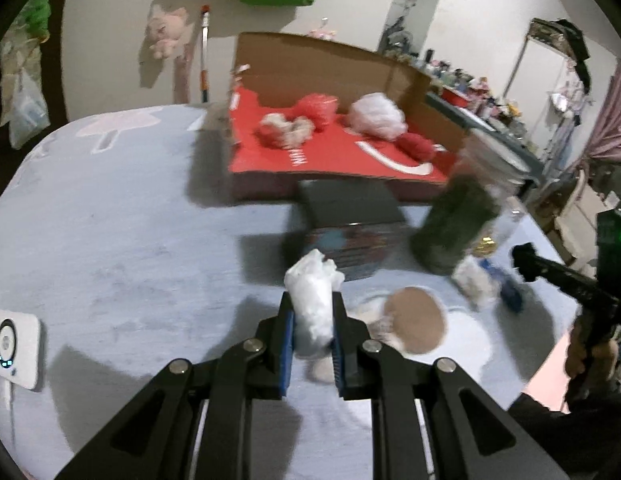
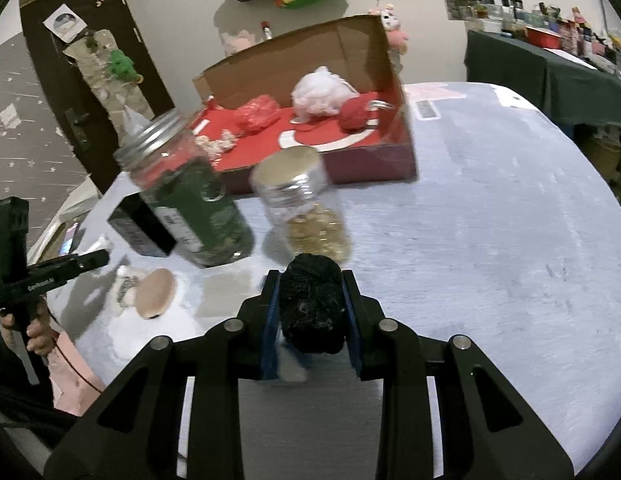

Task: Organize soft objects
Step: 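Carry the white bundle and black scrunchie into the cardboard box with both grippers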

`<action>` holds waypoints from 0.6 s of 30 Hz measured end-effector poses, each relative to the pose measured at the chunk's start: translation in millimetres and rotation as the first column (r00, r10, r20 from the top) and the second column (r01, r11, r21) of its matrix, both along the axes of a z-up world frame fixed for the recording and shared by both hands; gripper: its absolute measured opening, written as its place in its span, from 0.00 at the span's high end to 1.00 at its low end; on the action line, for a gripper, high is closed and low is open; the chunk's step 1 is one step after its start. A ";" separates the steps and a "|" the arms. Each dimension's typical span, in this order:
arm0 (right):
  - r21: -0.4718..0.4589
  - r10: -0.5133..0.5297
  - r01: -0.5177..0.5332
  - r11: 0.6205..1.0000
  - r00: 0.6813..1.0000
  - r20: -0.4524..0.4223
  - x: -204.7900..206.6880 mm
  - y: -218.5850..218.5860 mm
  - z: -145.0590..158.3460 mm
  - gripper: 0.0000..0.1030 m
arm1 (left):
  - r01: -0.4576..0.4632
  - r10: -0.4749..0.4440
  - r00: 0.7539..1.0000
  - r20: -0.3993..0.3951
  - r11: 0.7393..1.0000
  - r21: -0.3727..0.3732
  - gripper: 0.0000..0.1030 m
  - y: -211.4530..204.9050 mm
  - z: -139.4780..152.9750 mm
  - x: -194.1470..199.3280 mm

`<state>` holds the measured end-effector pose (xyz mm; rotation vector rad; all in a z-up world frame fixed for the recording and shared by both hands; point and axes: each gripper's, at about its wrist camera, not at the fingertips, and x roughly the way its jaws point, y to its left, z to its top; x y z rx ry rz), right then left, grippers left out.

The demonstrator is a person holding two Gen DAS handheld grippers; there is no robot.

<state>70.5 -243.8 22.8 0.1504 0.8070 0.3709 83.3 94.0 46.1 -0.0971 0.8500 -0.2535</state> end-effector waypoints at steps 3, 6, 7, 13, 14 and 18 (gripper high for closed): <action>-0.028 -0.006 0.006 1.000 1.000 -0.005 5.7 -4.0 -1.7 0.74 | -0.022 0.022 1.000 -0.010 1.000 0.017 0.84 10.8 -5.0 6.6; -0.063 -0.007 0.006 0.998 1.000 -0.001 11.1 -6.5 -3.1 0.74 | -0.027 0.027 1.000 -0.008 0.999 0.034 0.84 17.9 -9.2 13.9; -0.075 -0.006 0.006 0.997 1.000 -0.001 13.0 -7.2 -3.8 0.74 | -0.026 0.027 1.000 -0.006 0.999 0.039 0.84 19.2 -9.9 16.1; -0.163 0.003 0.000 0.987 1.000 0.014 29.0 -9.9 -2.9 0.74 | 0.007 -0.009 1.000 0.015 0.996 0.087 0.84 21.5 -11.8 32.7; -0.175 0.006 -0.003 0.985 1.000 0.015 32.2 -9.6 -2.4 0.74 | 0.017 -0.020 1.000 0.024 0.995 0.098 0.84 21.7 -10.3 36.1; -0.195 0.038 -0.034 0.980 0.999 0.015 49.2 -12.6 7.5 0.74 | 0.054 -0.059 0.997 0.041 0.991 0.126 0.84 21.7 0.9 47.7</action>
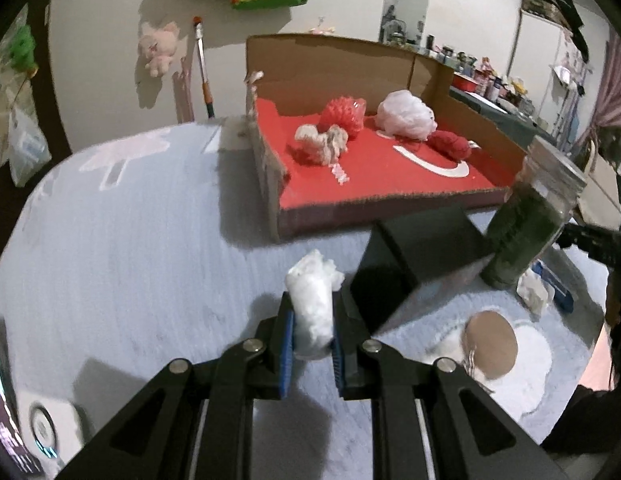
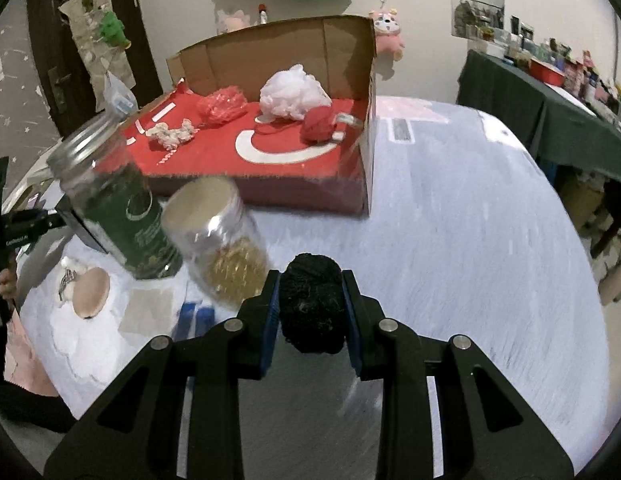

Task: Organize soft objects
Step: 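Carry the white bundle and black scrunchie into the cardboard box with both grippers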

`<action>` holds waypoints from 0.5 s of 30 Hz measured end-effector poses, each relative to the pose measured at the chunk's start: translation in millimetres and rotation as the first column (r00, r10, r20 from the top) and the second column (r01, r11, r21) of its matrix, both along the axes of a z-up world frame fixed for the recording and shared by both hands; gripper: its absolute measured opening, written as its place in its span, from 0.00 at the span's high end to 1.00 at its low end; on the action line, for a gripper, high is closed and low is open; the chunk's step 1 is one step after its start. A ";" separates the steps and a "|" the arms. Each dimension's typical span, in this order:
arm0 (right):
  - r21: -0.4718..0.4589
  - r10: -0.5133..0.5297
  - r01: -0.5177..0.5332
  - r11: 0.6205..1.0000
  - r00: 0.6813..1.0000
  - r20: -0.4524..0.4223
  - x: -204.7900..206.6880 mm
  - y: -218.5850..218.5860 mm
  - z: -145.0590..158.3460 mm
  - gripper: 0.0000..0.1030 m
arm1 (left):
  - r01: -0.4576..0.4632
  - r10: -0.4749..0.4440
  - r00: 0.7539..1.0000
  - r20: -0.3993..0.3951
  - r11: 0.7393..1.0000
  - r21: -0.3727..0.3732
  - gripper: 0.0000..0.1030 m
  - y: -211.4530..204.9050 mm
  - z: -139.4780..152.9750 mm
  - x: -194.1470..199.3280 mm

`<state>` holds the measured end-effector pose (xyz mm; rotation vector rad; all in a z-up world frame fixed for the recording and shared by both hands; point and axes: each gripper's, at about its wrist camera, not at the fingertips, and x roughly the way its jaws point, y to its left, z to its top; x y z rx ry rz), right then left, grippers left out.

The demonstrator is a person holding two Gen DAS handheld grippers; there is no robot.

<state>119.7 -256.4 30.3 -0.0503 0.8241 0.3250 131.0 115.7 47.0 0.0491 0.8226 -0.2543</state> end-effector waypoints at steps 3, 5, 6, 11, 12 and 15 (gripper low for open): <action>-0.022 0.029 -0.028 0.999 1.000 0.009 12.2 1.5 10.9 0.74 | 0.045 -0.045 0.999 0.019 0.998 0.040 0.84 -3.4 16.0 11.9; -0.042 0.048 -0.047 0.998 0.999 0.021 22.0 3.2 20.5 0.74 | 0.075 -0.076 0.997 0.027 0.996 0.048 0.84 -6.8 26.3 20.1; -0.050 0.059 -0.058 0.997 0.998 0.026 28.0 4.7 25.8 0.74 | 0.096 -0.097 0.995 0.029 0.994 0.047 0.84 -8.7 33.2 25.8; -0.029 0.121 -0.120 0.992 0.992 0.025 55.9 18.0 45.6 0.74 | 0.168 -0.169 0.986 0.013 0.986 0.014 0.84 -22.4 52.3 53.1; -0.018 0.138 -0.137 0.990 0.990 0.021 61.8 21.8 48.9 0.74 | 0.180 -0.180 0.984 0.005 0.984 0.007 0.84 -26.5 53.7 59.2; 0.031 0.194 -0.194 0.981 0.981 -0.011 83.7 35.0 56.6 0.74 | 0.210 -0.210 0.978 -0.022 0.978 -0.002 0.84 -41.0 56.7 80.0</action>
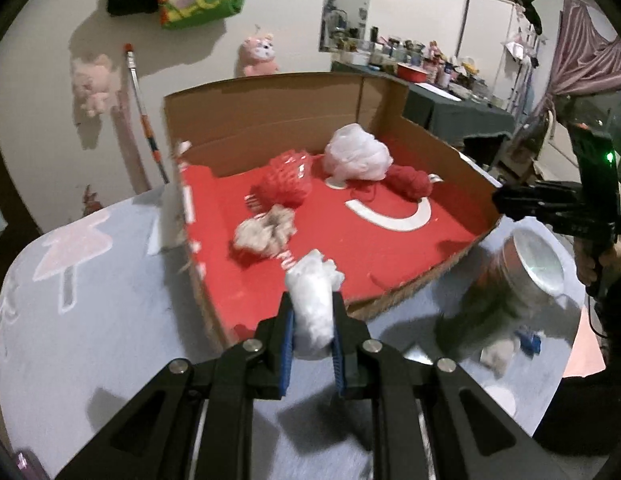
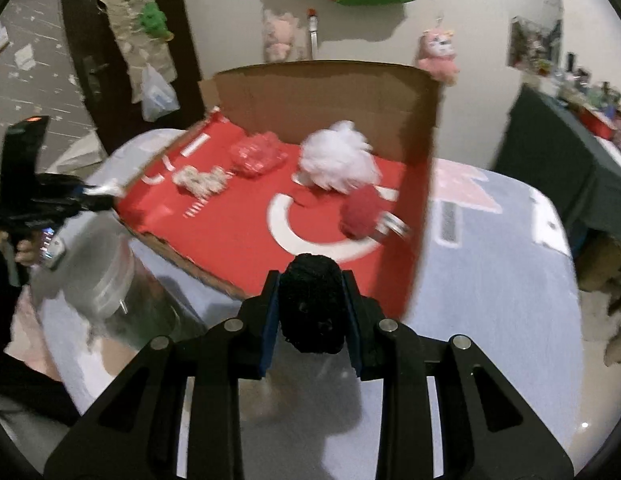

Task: Organize soft objects
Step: 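Carry the white bundle and black scrunchie into the cardboard box with both grippers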

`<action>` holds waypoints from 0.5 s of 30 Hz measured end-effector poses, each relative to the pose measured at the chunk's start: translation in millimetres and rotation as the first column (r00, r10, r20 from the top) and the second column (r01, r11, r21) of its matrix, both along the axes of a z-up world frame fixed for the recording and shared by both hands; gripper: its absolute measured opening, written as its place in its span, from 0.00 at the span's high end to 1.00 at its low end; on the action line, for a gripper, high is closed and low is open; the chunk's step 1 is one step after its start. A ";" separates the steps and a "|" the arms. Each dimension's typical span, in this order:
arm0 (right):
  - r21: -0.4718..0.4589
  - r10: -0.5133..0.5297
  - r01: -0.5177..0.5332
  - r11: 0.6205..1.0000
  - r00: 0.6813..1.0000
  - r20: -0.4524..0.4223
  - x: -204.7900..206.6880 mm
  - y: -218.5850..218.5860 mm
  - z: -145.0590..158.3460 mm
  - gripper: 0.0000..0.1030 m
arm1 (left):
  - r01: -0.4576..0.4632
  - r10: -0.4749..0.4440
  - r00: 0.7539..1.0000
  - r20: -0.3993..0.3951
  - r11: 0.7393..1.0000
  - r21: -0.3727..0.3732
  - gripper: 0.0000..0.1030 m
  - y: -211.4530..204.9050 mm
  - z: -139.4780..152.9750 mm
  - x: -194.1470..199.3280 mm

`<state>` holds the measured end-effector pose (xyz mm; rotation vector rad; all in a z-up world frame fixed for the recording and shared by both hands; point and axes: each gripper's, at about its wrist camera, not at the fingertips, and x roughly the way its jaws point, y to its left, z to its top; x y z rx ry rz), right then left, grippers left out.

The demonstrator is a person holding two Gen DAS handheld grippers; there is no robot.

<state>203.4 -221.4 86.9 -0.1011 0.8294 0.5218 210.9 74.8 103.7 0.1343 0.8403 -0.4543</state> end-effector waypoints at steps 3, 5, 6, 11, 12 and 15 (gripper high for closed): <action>0.034 0.057 -0.055 0.998 0.997 -0.047 25.4 19.5 4.1 0.74 | 0.017 -0.018 0.999 -0.048 1.000 -0.026 0.83 -16.3 -0.5 23.9; 0.043 0.081 -0.078 0.996 0.993 -0.086 45.7 33.5 3.7 0.74 | 0.027 -0.032 0.995 -0.095 0.998 -0.050 0.83 -26.8 -2.8 40.7; 0.046 0.085 -0.080 0.996 0.991 -0.104 53.6 38.6 2.5 0.74 | 0.025 -0.030 0.994 -0.109 0.999 -0.047 0.83 -31.7 -4.2 47.5; 0.049 0.076 -0.067 0.997 0.970 -0.231 100.9 68.3 -11.6 0.74 | 0.044 -0.043 0.986 -0.160 0.999 0.000 0.83 -61.2 -14.4 81.7; 0.042 0.064 -0.054 0.998 0.964 -0.257 108.7 72.0 -15.9 0.74 | 0.048 -0.045 0.984 -0.173 0.999 0.012 0.83 -67.8 -17.8 89.0; 0.026 0.017 -0.009 1.000 0.945 -0.327 131.6 79.6 -31.6 0.74 | 0.055 -0.046 0.979 -0.199 0.998 0.041 0.83 -81.4 -26.3 107.5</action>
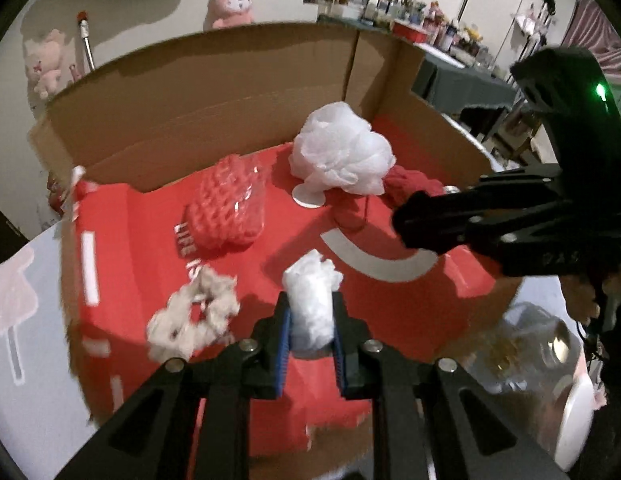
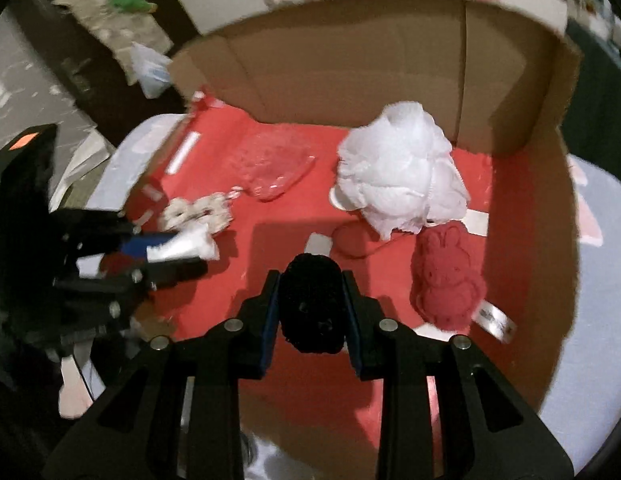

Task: Organize soft objects
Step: 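Carry the white bundle and black scrunchie into the cardboard box with both grippers, then open both grippers to drop the bundle and scrunchie in the box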

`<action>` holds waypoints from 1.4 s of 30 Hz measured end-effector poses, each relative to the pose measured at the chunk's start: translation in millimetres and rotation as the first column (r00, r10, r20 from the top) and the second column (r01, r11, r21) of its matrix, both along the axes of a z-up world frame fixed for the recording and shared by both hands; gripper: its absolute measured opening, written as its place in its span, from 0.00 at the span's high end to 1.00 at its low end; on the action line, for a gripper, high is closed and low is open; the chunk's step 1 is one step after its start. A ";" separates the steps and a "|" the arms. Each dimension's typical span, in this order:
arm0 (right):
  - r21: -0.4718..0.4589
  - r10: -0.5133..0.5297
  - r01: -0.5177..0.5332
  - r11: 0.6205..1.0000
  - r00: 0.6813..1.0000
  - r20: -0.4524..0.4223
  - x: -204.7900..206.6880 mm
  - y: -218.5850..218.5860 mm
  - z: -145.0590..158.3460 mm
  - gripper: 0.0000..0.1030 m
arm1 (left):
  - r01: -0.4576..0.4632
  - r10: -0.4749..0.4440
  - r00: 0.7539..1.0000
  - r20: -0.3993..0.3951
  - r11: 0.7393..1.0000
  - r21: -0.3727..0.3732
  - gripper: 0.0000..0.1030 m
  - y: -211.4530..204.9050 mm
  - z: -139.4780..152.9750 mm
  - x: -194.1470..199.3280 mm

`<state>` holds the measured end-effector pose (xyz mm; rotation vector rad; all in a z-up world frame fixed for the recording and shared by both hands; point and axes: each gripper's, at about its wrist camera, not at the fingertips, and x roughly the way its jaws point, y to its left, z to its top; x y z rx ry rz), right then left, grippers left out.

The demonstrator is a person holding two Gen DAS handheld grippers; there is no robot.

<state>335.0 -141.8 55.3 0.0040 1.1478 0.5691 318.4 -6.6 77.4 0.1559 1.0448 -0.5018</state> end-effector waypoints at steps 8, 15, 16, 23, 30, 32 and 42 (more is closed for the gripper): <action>-0.032 -0.081 0.078 0.996 0.993 -0.088 34.3 -0.7 -24.5 0.73 | 0.000 0.003 0.999 -0.054 0.998 0.065 0.83 -16.2 -18.8 34.7; -0.048 -0.085 0.080 0.996 0.991 -0.105 46.8 0.8 -32.3 0.73 | 0.008 -0.003 0.998 -0.070 0.996 0.085 0.83 -21.9 -27.4 45.1; -0.049 -0.083 0.079 0.996 0.991 -0.106 47.7 1.3 -32.9 0.73 | 0.009 -0.003 0.998 -0.068 0.996 0.090 0.83 -22.3 -27.7 44.1; -0.055 -0.079 0.073 0.996 0.991 -0.112 52.9 4.9 -39.9 0.73 | 0.006 0.000 0.998 -0.068 0.996 0.092 0.79 -19.9 -29.0 41.2; -0.052 -0.077 0.072 0.996 0.991 -0.113 54.5 7.8 -43.7 0.72 | 0.005 0.001 0.998 -0.064 0.996 0.087 0.76 -21.4 -32.8 44.1; -0.050 -0.076 0.071 0.996 0.991 -0.113 54.1 8.1 -43.6 0.71 | 0.006 -0.001 0.998 -0.062 0.996 0.087 0.76 -21.7 -33.5 44.8; -0.046 -0.079 0.076 0.996 0.993 -0.082 51.5 4.5 -39.1 0.43 | 0.003 0.001 0.999 -0.052 0.997 0.082 0.68 -20.2 -32.6 40.2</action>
